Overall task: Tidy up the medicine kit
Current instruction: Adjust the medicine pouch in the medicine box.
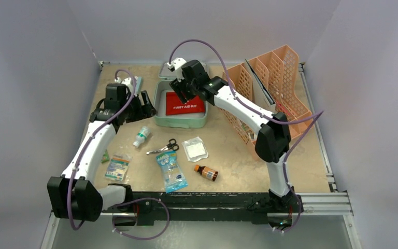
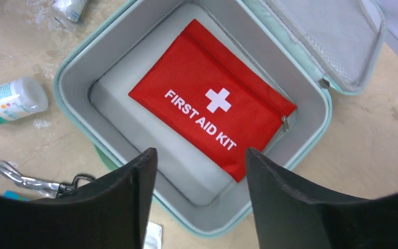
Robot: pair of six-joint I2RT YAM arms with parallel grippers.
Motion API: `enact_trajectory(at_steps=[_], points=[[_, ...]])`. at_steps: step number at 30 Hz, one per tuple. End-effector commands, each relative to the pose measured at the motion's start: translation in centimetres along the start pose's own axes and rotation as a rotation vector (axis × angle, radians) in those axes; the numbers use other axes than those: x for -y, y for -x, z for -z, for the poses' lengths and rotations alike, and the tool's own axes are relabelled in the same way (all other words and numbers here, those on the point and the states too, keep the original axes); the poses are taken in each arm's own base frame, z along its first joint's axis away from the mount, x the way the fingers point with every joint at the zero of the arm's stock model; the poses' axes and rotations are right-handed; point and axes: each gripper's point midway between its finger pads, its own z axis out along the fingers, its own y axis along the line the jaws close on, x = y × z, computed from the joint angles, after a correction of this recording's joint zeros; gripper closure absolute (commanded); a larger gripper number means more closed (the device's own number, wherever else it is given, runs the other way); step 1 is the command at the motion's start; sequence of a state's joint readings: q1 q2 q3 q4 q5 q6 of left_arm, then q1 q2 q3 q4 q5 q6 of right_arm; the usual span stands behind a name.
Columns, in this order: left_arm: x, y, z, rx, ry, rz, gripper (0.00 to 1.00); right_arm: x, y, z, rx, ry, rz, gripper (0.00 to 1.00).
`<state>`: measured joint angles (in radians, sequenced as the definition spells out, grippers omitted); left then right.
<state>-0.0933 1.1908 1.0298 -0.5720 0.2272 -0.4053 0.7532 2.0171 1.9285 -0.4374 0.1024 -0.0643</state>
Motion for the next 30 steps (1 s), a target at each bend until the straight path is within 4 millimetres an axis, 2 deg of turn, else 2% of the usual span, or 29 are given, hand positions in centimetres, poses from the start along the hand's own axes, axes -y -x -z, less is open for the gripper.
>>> enact_trajectory(at_steps=[1, 4, 8, 13, 19, 24, 30], points=[[0.0, 3.2, -0.3, 0.081, 0.013, 0.113, 0.29, 0.4, 3.2, -0.7, 0.084, 0.005, 0.097, 0.3], [-0.7, 4.4, -1.7, 0.095, 0.012, 0.172, 0.31, 0.9, 2.7, -2.6, 0.055, -0.021, 0.112, 0.29], [-1.6, 5.2, -3.6, 0.083, 0.026, 0.218, 0.34, -0.2, 1.4, -5.4, 0.036, 0.03, 0.127, 0.34], [-2.3, 5.4, -6.0, 0.056, 0.031, 0.234, 0.39, -0.1, -0.1, -7.8, 0.01, 0.015, 0.138, 0.48], [-3.7, 4.5, -8.4, -0.013, 0.072, 0.222, 0.43, -0.4, -2.7, -10.2, -0.043, 0.018, 0.144, 0.57], [-4.0, 3.9, -9.3, -0.043, 0.061, 0.208, 0.52, 0.3, -4.5, -11.6, -0.086, -0.015, 0.172, 0.59], [-4.8, 2.9, -10.1, -0.098, 0.086, 0.185, 0.57, 1.3, -6.1, -12.7, -0.139, -0.073, 0.195, 0.63]])
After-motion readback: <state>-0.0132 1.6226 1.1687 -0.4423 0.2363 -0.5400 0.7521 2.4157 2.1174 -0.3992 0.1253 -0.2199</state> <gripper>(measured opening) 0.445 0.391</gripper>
